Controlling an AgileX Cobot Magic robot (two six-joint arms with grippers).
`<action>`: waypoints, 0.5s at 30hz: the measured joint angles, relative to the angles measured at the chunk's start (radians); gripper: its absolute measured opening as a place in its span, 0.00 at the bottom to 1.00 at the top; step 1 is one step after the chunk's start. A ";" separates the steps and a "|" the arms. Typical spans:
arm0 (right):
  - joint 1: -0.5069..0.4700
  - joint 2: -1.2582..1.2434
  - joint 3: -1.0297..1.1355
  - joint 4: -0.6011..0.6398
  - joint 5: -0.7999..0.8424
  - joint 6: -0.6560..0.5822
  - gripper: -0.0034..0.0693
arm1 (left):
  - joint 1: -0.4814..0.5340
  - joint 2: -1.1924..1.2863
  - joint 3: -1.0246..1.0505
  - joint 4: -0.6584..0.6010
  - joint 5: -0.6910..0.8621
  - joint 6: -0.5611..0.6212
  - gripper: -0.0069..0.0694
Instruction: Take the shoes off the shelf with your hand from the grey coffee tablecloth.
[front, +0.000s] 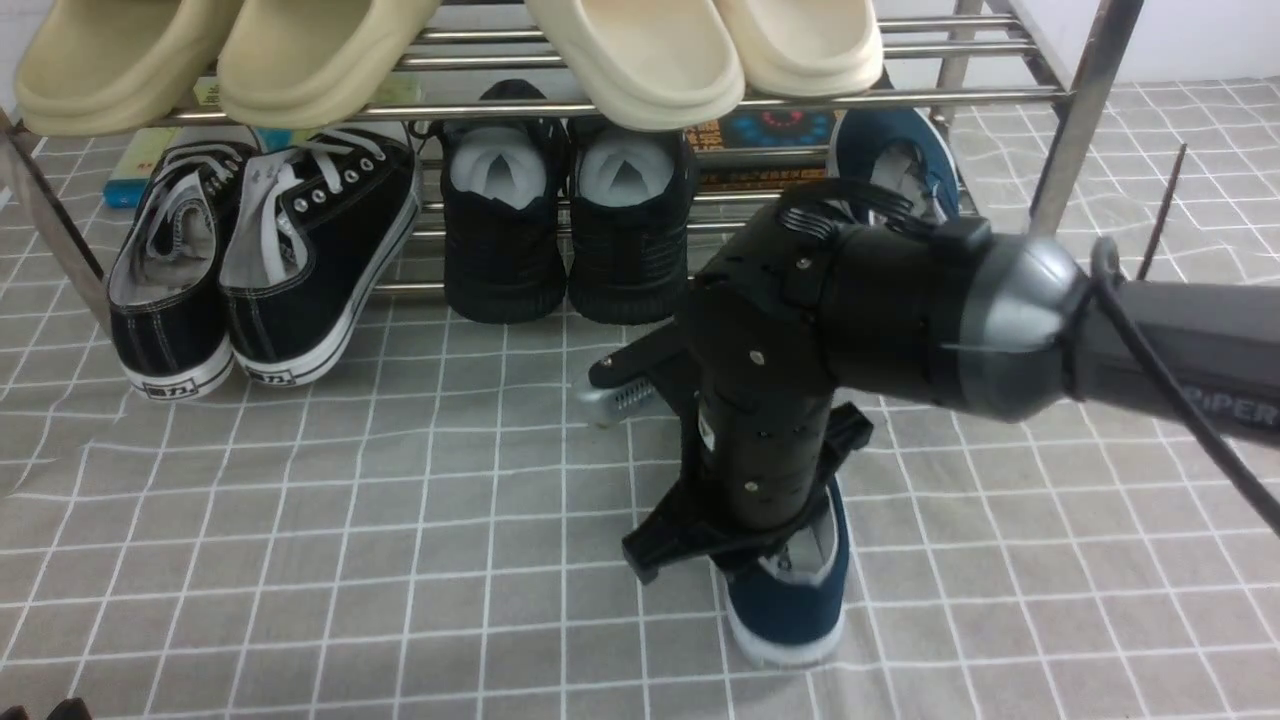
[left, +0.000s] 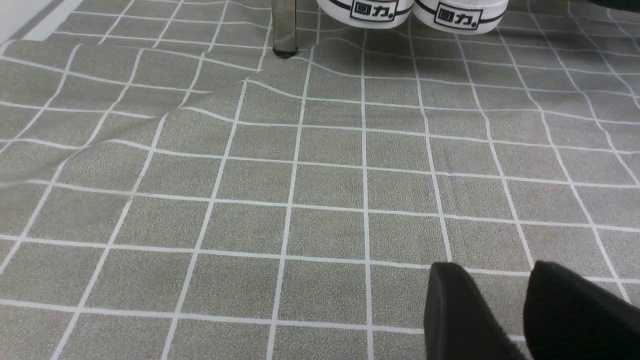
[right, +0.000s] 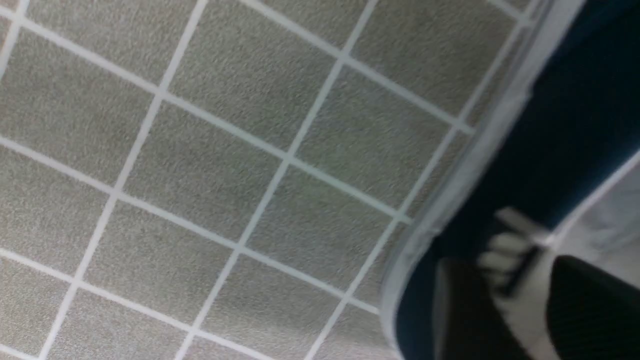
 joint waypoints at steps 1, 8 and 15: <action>-0.004 -0.003 -0.027 -0.021 0.027 0.000 0.50 | 0.000 0.000 0.000 0.000 0.000 0.000 0.41; -0.100 -0.017 -0.177 -0.180 0.102 -0.001 0.73 | 0.000 0.000 0.000 0.000 0.000 0.000 0.41; -0.275 -0.017 -0.211 -0.248 -0.064 0.000 0.75 | 0.000 0.000 0.000 0.000 0.000 0.000 0.41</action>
